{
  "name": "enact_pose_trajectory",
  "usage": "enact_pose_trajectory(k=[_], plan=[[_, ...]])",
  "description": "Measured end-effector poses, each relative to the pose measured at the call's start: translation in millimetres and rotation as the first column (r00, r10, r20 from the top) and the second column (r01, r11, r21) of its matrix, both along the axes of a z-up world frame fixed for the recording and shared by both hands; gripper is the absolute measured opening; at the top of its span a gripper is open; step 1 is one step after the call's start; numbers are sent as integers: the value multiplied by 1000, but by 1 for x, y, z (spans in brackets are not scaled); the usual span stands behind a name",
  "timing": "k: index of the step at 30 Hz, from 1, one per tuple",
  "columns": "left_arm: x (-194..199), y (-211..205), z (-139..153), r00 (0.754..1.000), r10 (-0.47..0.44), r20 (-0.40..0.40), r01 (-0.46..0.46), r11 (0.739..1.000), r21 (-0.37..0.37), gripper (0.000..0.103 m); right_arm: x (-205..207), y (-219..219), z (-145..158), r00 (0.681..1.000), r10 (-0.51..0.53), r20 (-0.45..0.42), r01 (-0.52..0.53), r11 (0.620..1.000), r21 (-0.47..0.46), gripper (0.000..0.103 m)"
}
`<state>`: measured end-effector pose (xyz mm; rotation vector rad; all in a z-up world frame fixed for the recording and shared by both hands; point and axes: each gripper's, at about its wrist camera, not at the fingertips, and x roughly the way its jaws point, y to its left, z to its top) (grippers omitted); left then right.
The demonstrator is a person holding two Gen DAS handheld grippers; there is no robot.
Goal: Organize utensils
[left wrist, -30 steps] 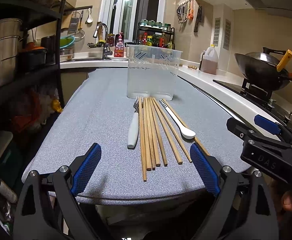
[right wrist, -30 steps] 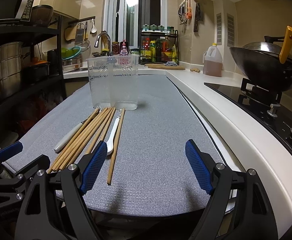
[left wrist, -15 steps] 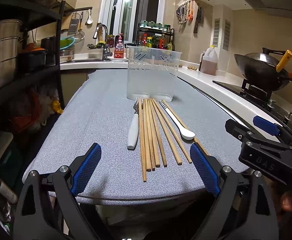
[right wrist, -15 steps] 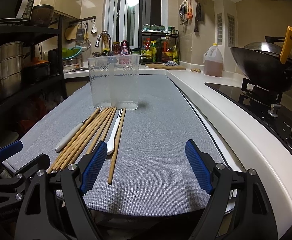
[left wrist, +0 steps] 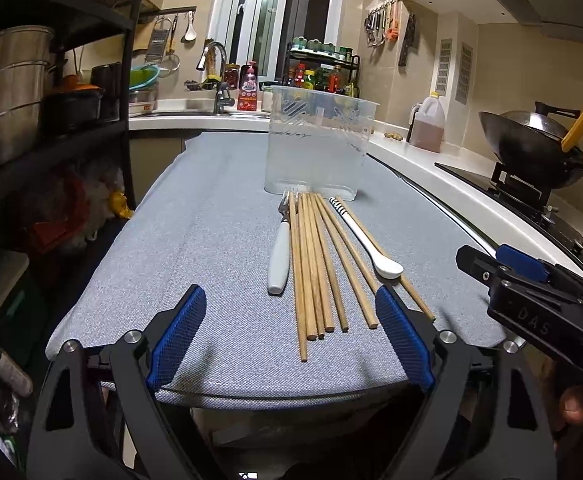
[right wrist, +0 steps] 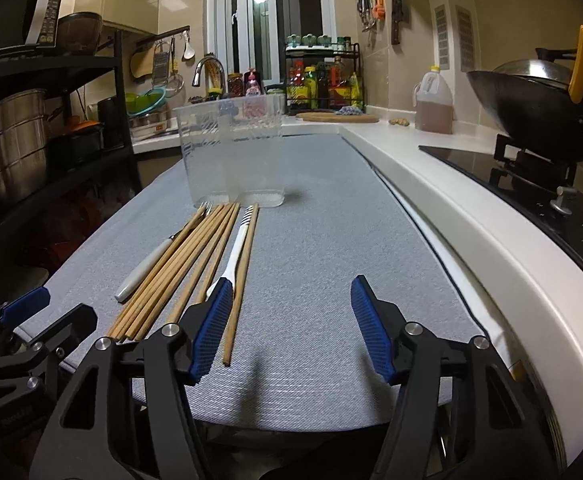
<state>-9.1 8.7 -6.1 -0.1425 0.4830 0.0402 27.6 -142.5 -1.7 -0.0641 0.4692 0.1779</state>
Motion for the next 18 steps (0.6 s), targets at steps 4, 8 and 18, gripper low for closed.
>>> enact_pose_trajectory(k=[4,8,18], plan=[[7,9,-2,999,33,-14,-33,999,-7,76,3,7,-3,999,21,-28,-21,1000,-10,57],[22,19,-6,997,63,-40,-62,998,7,68,13,14,-10,996,42,-76,-43,999,-9,57],[56,28,-16,992,64,-111,-64,998,4,57,33,32,-36,988,59,-144,-67,996,-53,40]])
